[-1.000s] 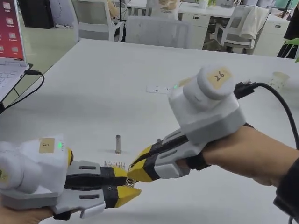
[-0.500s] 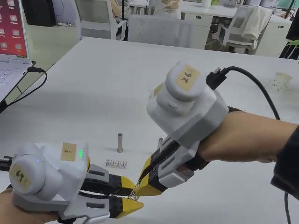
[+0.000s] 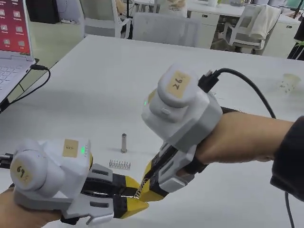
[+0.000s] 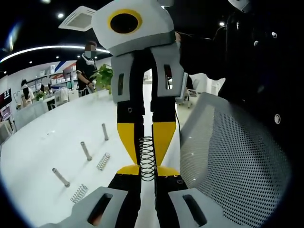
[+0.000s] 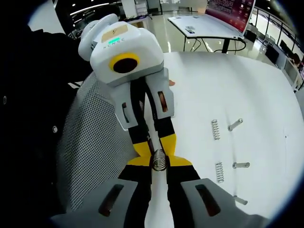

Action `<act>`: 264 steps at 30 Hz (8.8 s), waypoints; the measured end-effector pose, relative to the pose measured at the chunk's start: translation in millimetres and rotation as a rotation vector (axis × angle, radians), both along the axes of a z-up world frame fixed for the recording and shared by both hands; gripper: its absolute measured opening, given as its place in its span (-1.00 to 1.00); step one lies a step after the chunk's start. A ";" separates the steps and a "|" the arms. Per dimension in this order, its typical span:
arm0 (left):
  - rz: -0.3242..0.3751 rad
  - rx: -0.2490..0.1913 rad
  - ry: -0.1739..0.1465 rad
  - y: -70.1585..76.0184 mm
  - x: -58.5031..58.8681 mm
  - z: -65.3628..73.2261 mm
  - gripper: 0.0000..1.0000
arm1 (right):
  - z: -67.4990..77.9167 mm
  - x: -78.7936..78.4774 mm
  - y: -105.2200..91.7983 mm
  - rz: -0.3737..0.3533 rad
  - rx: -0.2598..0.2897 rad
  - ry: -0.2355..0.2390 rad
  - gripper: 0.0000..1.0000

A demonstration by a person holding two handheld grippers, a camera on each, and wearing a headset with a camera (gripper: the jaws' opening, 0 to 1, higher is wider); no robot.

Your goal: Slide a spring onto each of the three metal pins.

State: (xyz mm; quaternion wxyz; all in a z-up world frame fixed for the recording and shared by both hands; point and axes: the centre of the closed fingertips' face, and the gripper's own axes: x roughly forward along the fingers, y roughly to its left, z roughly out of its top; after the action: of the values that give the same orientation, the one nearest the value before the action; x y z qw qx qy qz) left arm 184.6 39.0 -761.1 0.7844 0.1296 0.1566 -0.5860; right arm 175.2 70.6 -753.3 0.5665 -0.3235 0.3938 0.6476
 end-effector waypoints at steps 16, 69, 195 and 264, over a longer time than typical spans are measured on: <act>0.026 -0.040 0.028 1.3 2.5 1.2 -0.94 | 0.1 3.7 -0.7 0.017 -0.025 -0.024 -0.84; 0.303 -0.132 -0.001 48.8 41.3 -11.3 0.61 | 3.7 38.5 -37.3 -0.089 -0.048 -0.060 -0.84; 0.377 -0.099 0.002 76.2 49.4 -34.7 0.53 | -86.8 192.0 -138.6 -0.447 -0.265 -0.106 -0.82; 0.365 -0.101 -0.011 70.8 46.6 -30.0 0.49 | -56.0 159.6 -74.2 -0.178 -0.164 -0.230 -0.54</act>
State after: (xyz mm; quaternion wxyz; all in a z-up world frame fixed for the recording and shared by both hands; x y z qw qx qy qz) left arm 231.2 109.9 -791.2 0.8841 0.0628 0.1436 -0.4403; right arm 334.8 -3.6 -809.3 0.6347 -0.4046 0.4049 0.5191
